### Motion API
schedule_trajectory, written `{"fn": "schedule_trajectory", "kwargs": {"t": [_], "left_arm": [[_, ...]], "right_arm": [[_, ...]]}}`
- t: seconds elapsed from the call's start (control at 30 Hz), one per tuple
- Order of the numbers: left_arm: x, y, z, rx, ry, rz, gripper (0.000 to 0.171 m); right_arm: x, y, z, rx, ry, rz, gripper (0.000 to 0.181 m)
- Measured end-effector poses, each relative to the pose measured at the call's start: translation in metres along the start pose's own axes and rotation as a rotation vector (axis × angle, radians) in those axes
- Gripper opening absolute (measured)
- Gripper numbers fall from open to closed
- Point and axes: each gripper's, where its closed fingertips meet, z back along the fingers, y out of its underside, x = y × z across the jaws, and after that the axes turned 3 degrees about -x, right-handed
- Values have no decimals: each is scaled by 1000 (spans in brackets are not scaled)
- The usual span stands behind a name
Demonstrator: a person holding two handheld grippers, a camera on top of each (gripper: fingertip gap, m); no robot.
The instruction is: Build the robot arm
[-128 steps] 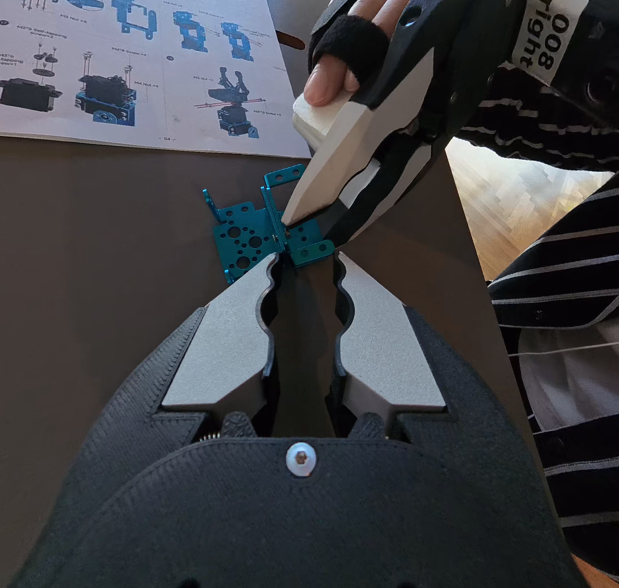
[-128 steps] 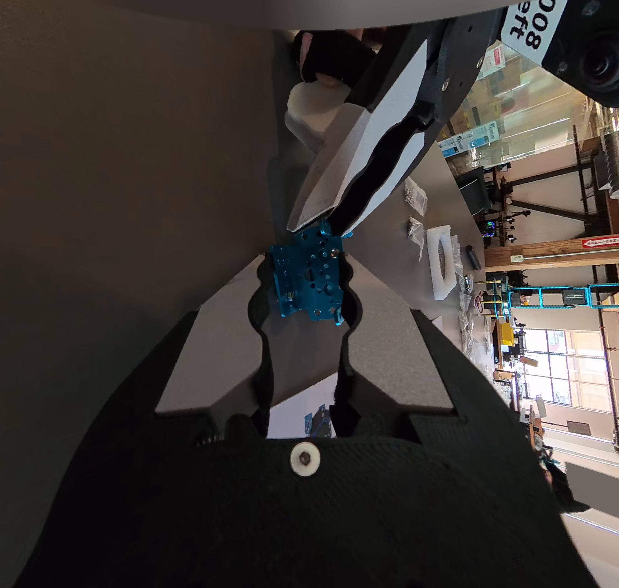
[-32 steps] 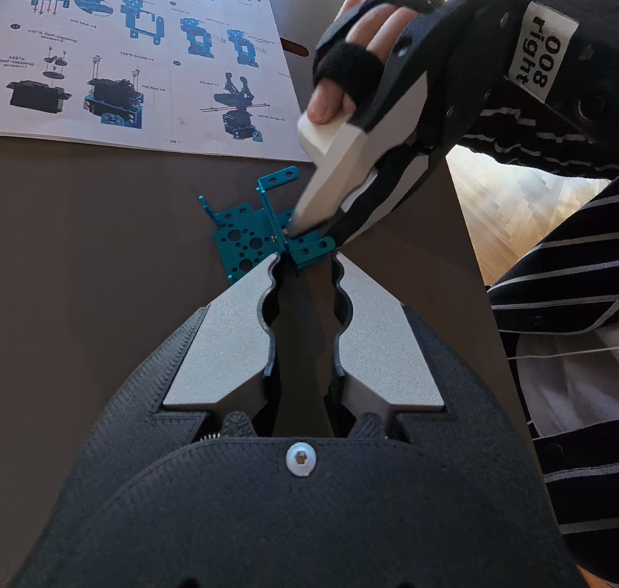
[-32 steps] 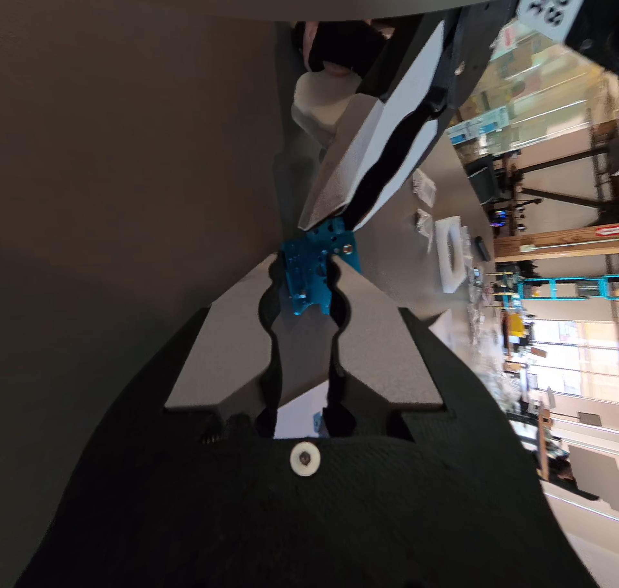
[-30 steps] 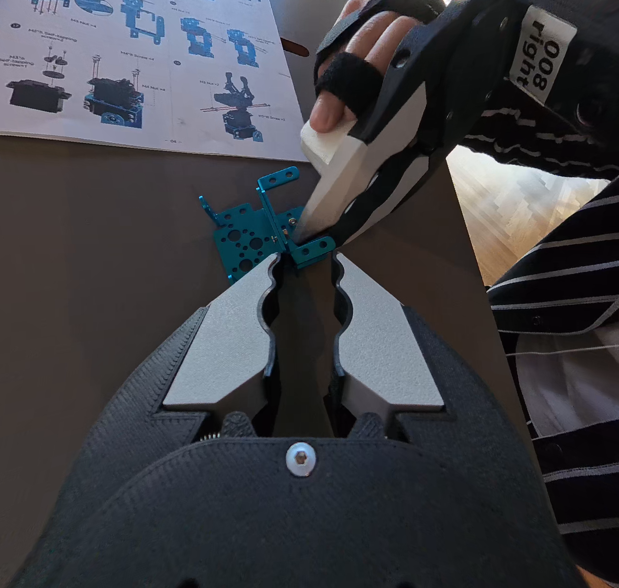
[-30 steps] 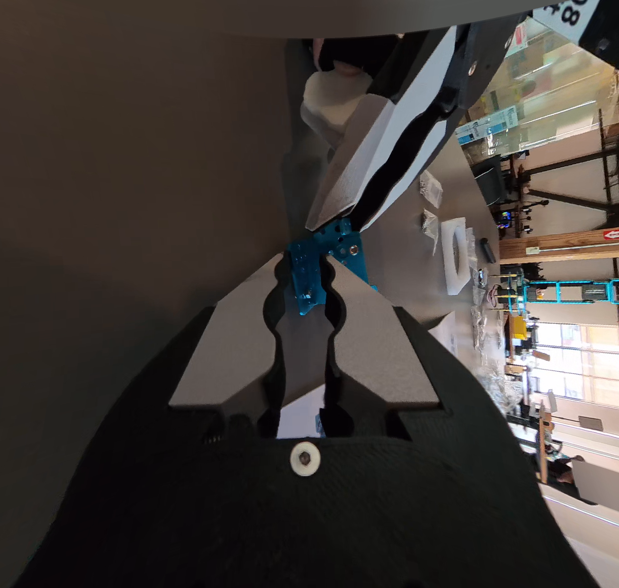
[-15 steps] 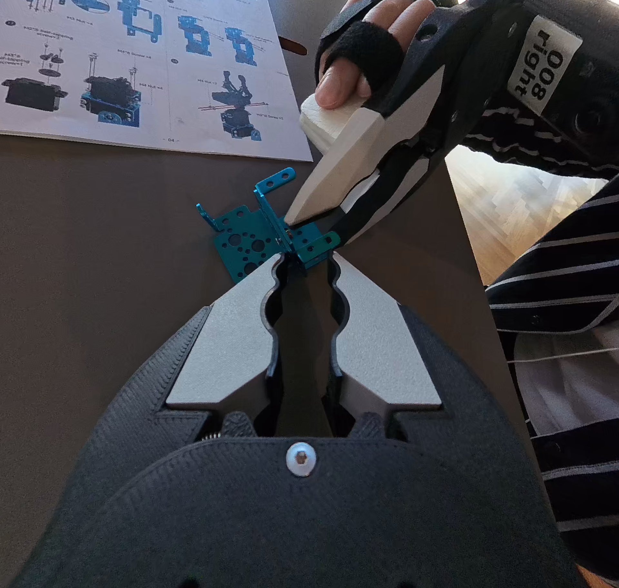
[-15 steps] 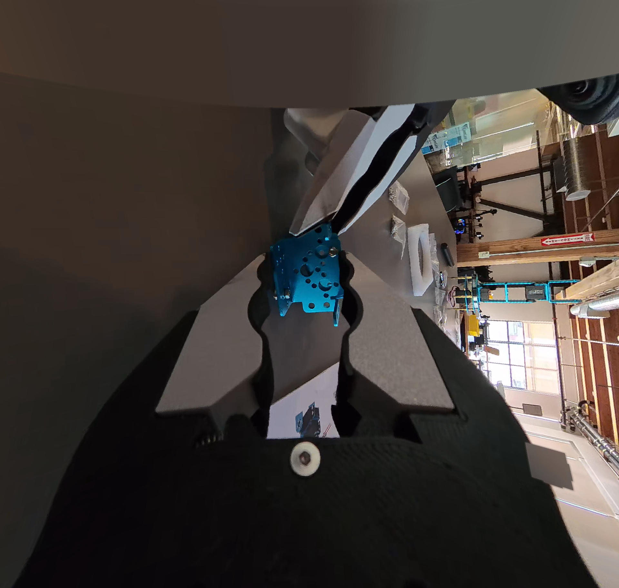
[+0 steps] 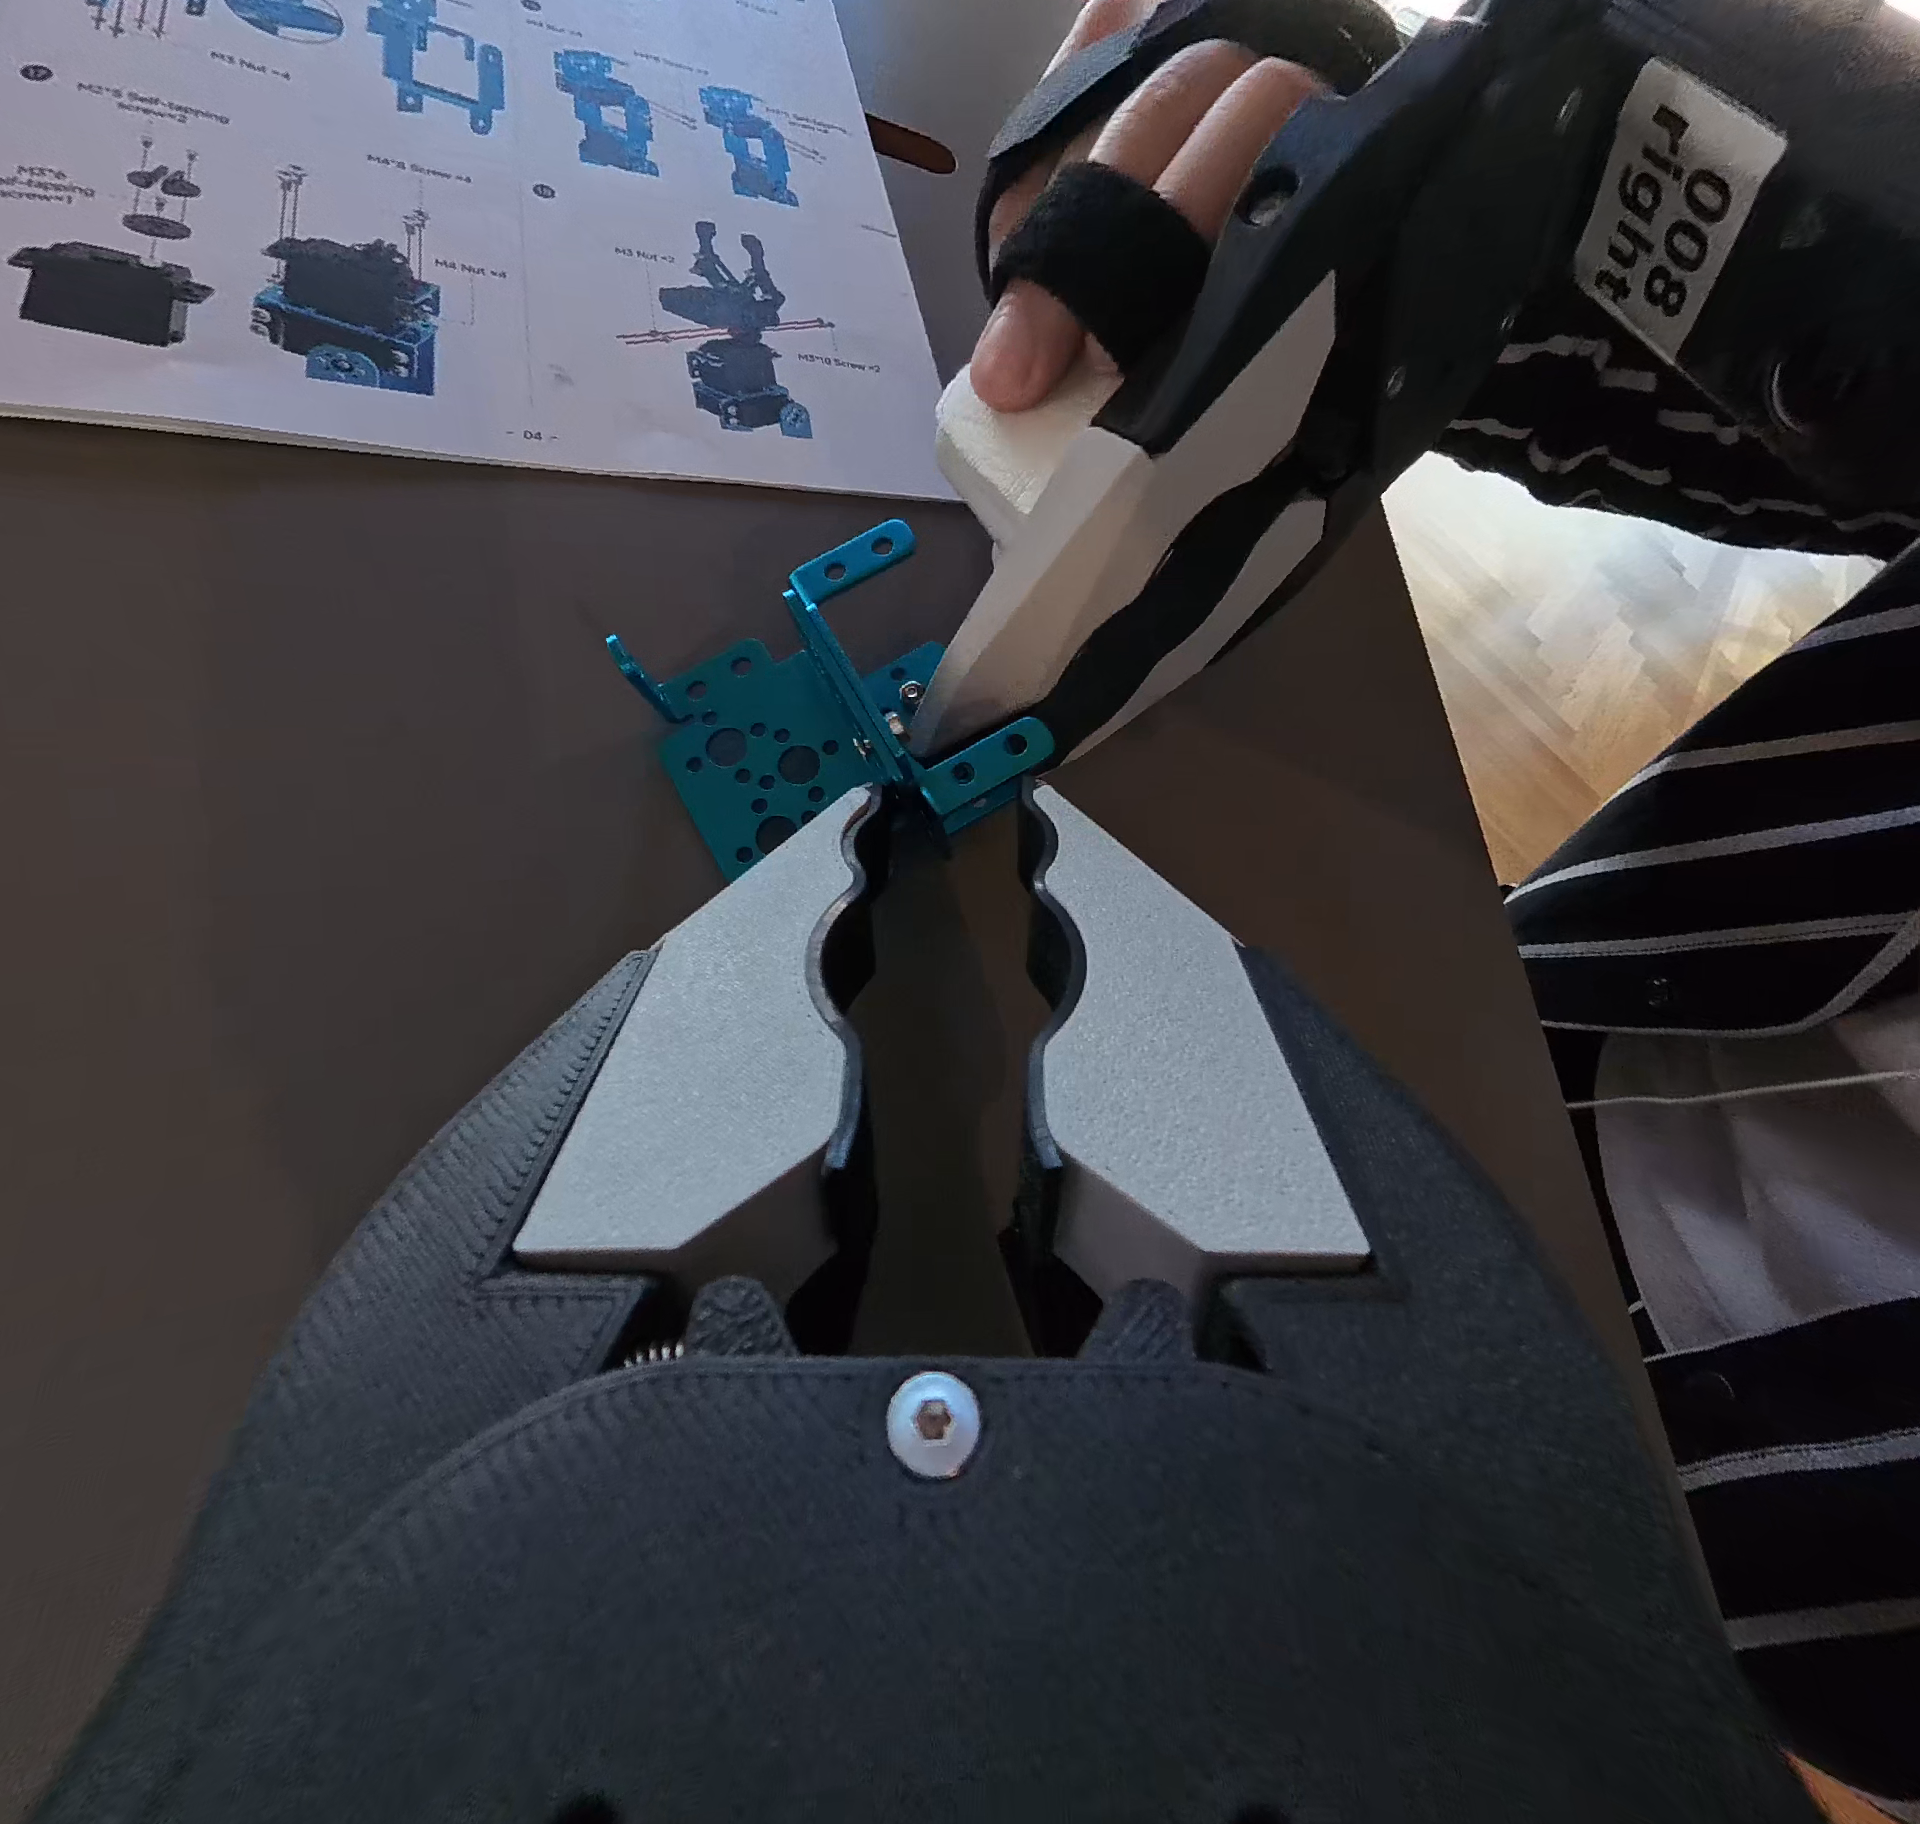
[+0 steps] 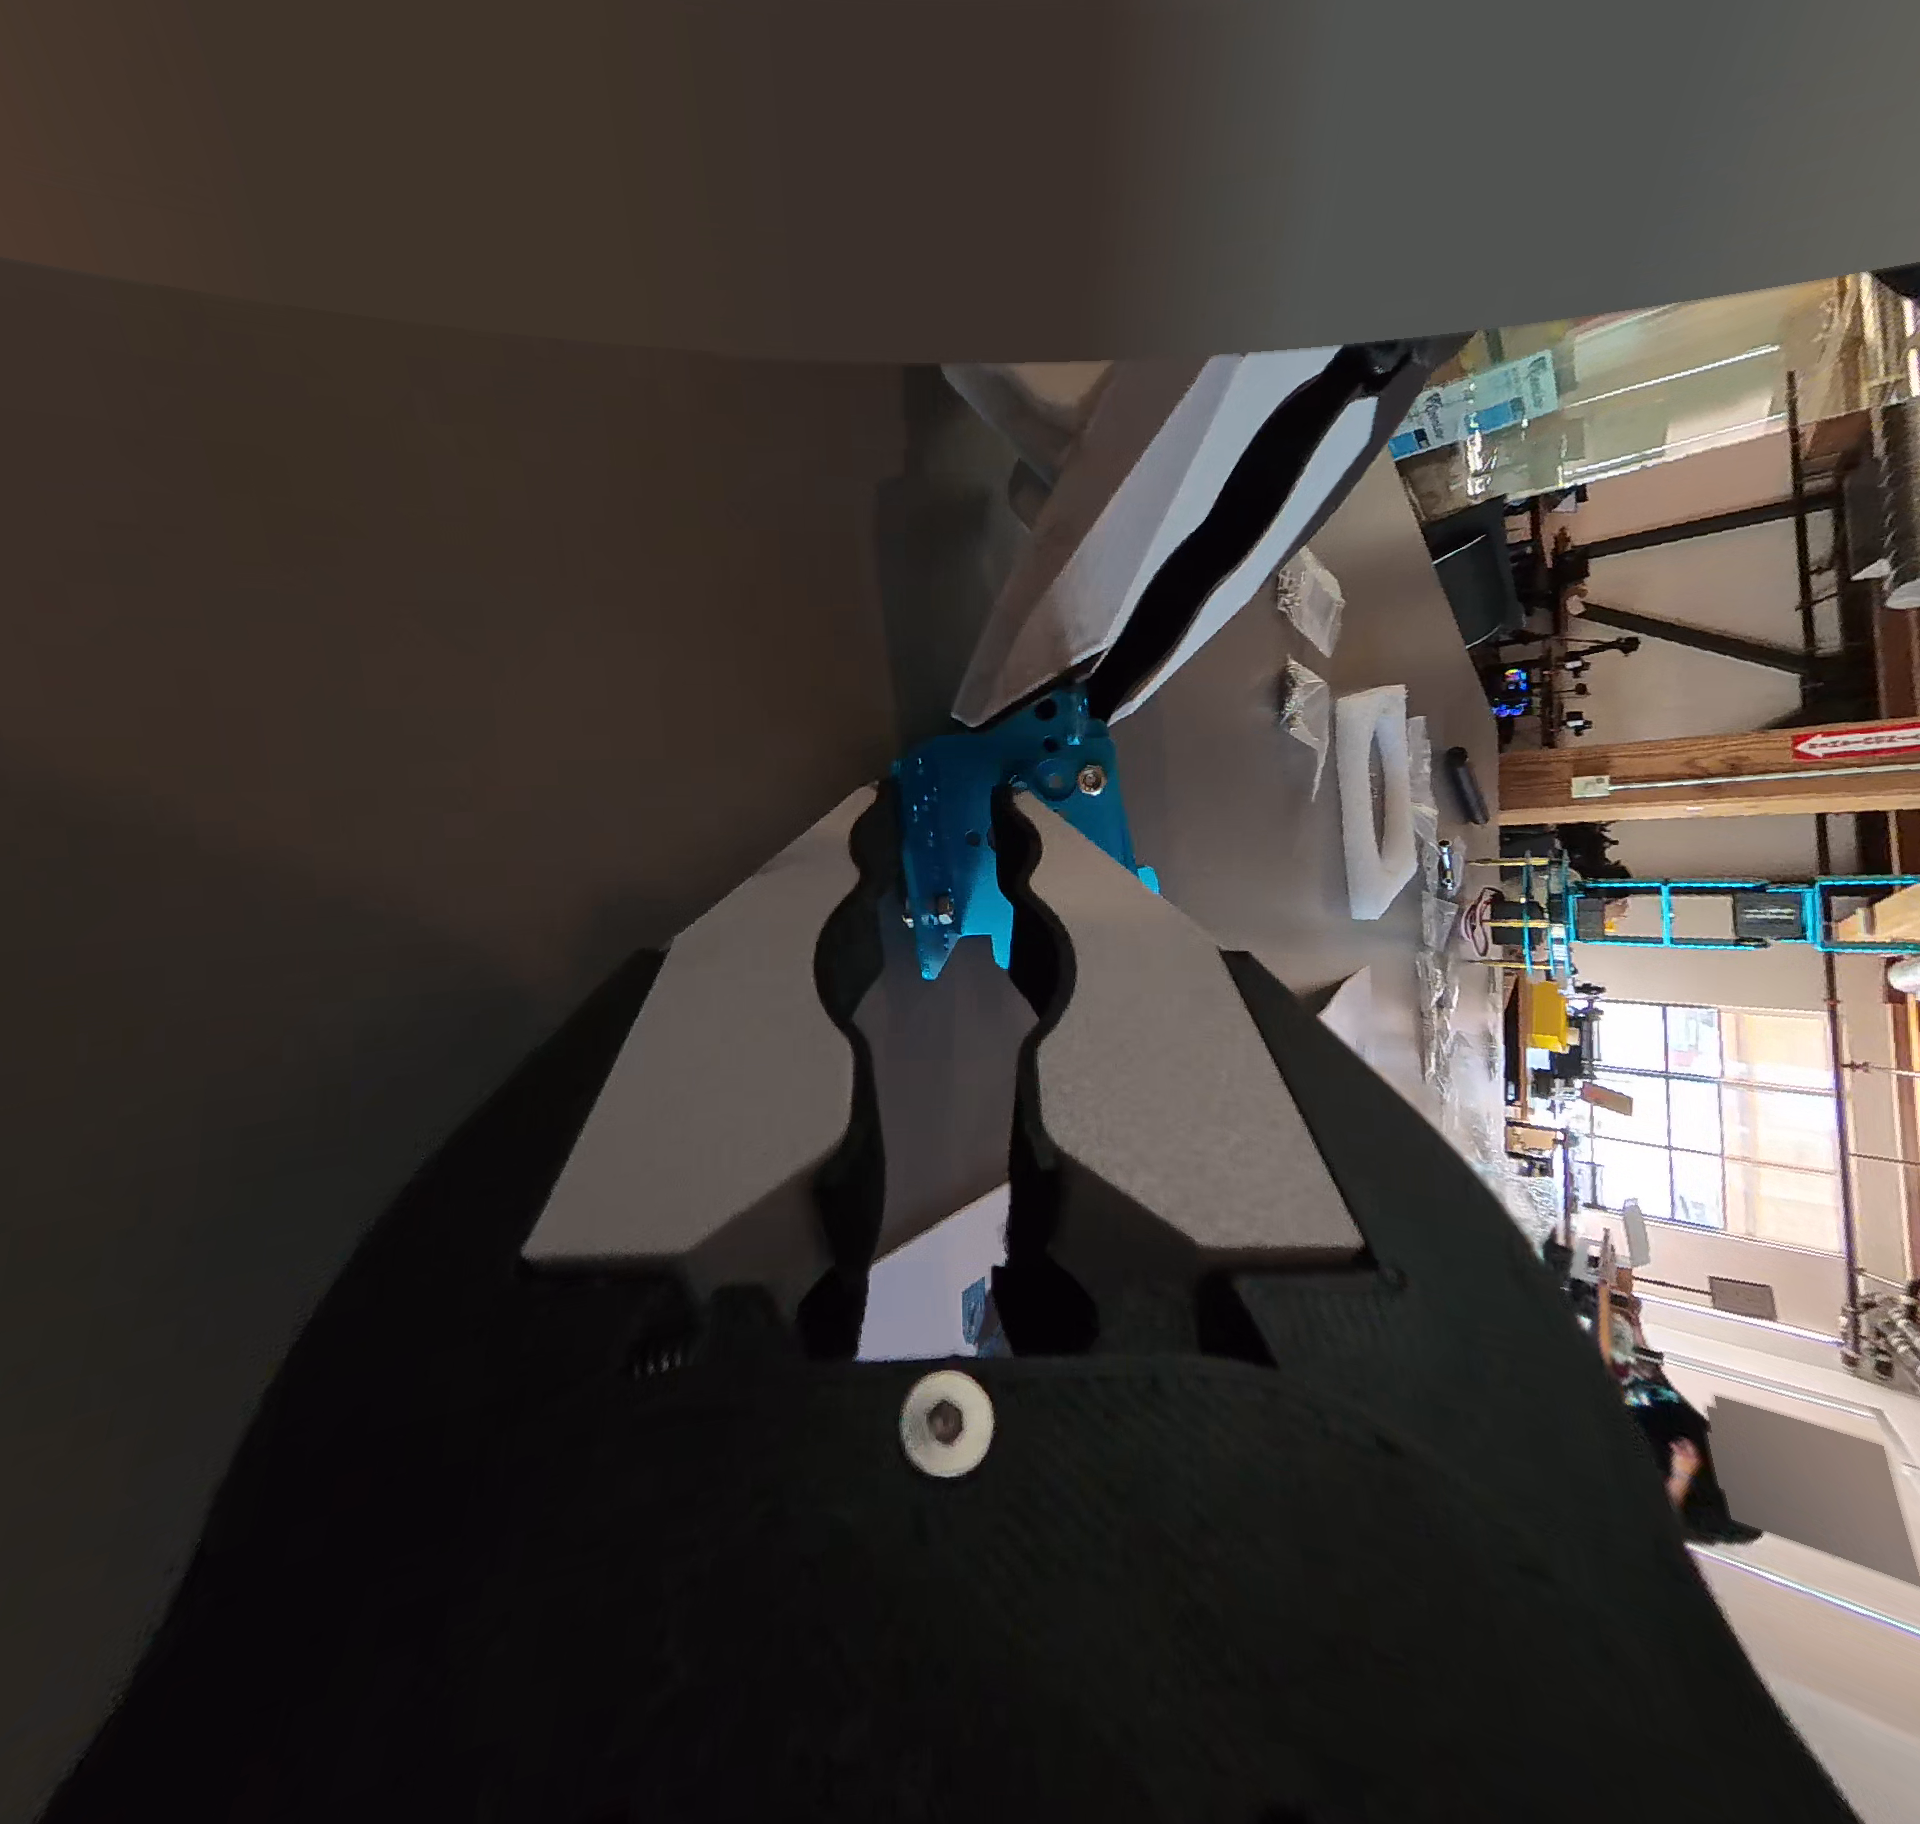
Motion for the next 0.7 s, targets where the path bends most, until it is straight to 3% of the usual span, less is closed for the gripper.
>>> {"fn": "schedule_trajectory", "kwargs": {"t": [0.3, 0.7], "left_arm": [[1, -1, 1, -8, 3, 13, 21], [1, 3, 0, 15, -13, -13, 20]], "right_arm": [[-5, -5, 5, -17, 44, 36, 19], [3, -5, 3, -49, -8, 21, 25]]}}
